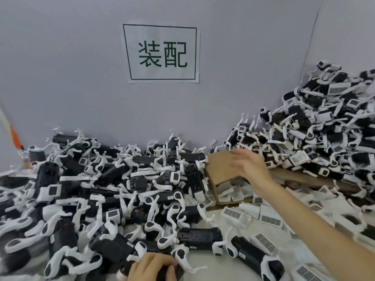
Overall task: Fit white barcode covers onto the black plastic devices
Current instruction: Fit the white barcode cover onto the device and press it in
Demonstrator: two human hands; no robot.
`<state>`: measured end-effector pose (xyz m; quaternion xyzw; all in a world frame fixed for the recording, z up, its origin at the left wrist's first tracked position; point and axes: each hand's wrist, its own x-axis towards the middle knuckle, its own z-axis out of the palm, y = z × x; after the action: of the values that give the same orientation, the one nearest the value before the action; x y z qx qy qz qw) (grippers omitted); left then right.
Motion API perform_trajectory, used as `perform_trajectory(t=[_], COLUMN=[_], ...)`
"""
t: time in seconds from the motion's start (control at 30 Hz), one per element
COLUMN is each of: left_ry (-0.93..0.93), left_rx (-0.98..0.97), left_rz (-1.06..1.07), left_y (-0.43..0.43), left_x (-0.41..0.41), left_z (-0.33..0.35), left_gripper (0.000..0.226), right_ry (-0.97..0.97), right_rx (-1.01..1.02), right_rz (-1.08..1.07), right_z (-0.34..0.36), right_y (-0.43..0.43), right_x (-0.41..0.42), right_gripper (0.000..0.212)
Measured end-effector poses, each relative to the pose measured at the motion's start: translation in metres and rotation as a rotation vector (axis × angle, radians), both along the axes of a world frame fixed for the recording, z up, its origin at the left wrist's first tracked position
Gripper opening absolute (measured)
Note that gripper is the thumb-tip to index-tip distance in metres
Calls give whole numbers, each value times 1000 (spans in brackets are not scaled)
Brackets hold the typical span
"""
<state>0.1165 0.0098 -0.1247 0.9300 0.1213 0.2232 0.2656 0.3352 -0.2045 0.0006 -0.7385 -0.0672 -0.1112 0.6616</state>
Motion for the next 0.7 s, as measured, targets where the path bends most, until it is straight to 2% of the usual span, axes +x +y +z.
perform_trajectory(t=[0.03, 0.07, 0.1, 0.13, 0.17, 0.23, 0.3, 0.33, 0.4, 0.63, 0.7], left_ry=[45, 132, 59, 10, 30, 74, 143, 148, 145, 54, 21], left_rx=[-124, -85, 60, 27, 17, -8, -2, -25, -31, -41, -75], left_rz=[-120, -133, -115, -121, -85, -31, -41, -34, -37, -22, -38], left_y=[-2, -1, 1, 2, 0, 0, -4, -3, -4, -13, -14], left_x=[0, 1, 2, 1, 8, 9, 5, 5, 2, -9, -10], left_z=[7, 14, 18, 18, 20, 25, 28, 27, 28, 26, 26], left_gripper=[26, 22, 22, 20, 19, 18, 18, 18, 18, 19, 24], right_ry=[-47, -87, -106, -104, -85, -8, 45, 47, 32, -67, -79], right_rx=[-161, -309, -437, -559, -695, -1009, -1188, -1209, -1197, -1109, -1071], right_rz=[61, 129, 188, 230, 260, 271, 225, 192, 142, 152, 167], right_z=[-10, -19, -29, -39, -49, -67, -75, -76, -75, -85, -89], right_y=[4, 8, 8, 7, 5, 1, -1, -2, -1, 2, 3], right_x=[-20, -42, -64, -83, -100, -125, -138, -142, -147, -163, -167], right_gripper=[36, 33, 29, 26, 32, 60, 80, 83, 77, 26, 30])
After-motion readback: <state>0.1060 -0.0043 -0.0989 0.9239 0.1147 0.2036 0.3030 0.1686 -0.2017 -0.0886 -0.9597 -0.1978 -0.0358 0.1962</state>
